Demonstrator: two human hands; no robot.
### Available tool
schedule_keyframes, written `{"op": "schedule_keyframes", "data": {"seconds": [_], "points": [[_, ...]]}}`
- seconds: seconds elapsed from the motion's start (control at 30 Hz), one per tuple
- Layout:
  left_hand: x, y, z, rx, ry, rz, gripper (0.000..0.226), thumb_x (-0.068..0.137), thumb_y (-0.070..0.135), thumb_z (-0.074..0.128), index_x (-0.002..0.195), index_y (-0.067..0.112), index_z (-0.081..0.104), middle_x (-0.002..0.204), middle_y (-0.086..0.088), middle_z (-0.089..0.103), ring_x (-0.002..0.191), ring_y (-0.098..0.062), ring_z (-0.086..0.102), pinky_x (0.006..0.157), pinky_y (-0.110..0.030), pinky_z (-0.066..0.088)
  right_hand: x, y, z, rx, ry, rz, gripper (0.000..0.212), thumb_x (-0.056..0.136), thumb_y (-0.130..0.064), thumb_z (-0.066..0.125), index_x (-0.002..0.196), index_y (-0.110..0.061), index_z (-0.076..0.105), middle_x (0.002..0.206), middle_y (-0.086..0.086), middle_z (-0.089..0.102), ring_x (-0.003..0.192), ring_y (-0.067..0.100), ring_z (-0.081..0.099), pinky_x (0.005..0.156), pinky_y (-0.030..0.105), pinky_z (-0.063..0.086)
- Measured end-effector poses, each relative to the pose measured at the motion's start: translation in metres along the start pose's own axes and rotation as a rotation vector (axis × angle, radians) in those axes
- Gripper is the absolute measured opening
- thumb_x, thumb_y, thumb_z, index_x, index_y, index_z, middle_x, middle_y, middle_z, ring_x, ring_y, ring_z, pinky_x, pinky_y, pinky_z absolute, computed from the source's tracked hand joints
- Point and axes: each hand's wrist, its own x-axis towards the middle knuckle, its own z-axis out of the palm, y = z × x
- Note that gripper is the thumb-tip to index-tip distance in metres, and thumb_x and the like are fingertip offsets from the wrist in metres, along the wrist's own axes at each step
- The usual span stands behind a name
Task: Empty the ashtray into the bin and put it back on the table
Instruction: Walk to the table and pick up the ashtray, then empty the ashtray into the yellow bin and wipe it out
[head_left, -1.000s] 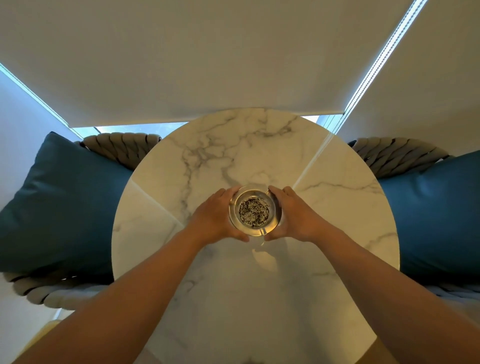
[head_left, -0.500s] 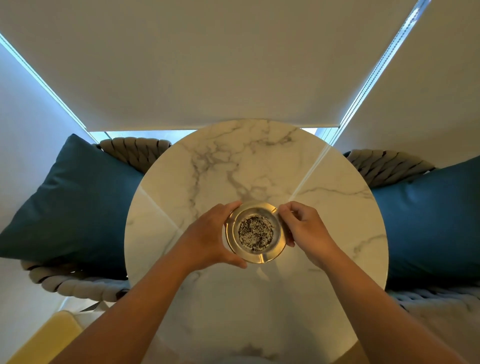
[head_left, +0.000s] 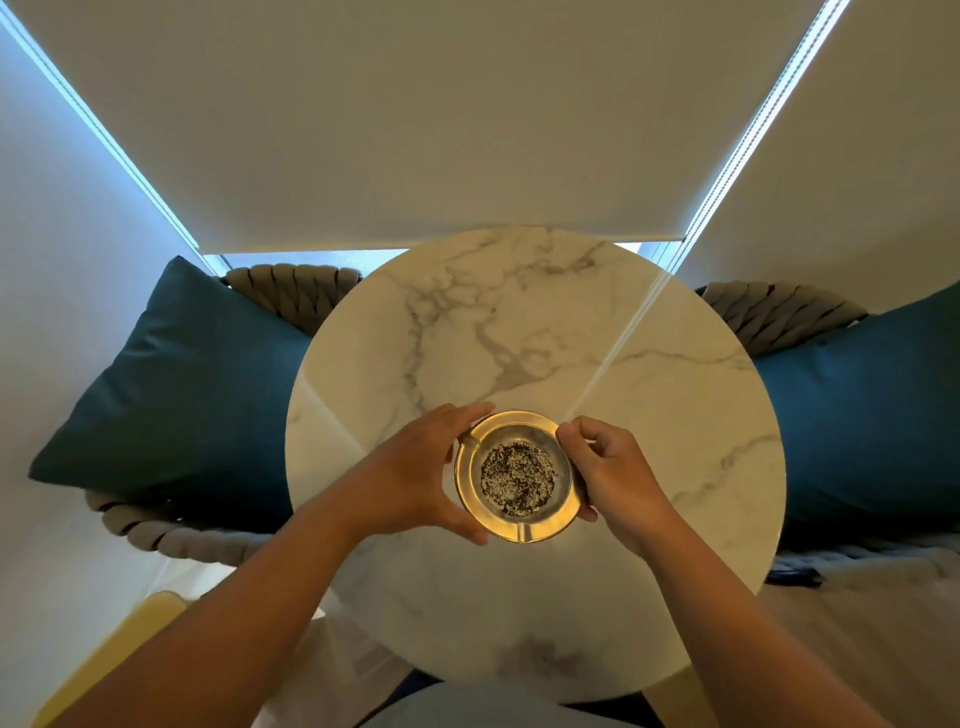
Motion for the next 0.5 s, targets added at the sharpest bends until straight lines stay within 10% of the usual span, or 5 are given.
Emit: {"op": "schedule_keyframes", "data": {"seconds": [0.5], "points": [[-0.165,0.048,0.123,-0.216,0.523,-0.407,0.101,0.050,0.066,0.085,0.128,0.070,0.021,0.122,0.036,0.048,0.112,0.014,0.045,0.081,-0.009,0.044,-0.084,0.007,0.019,-0.031,-0.372,-0.118,0.031,0.099,-0.026,0.052,0.080,-0.003,0.060,0.050,0.014,0.053,0.036,0.026,0.043,0.036,0.029,0.039]]}}
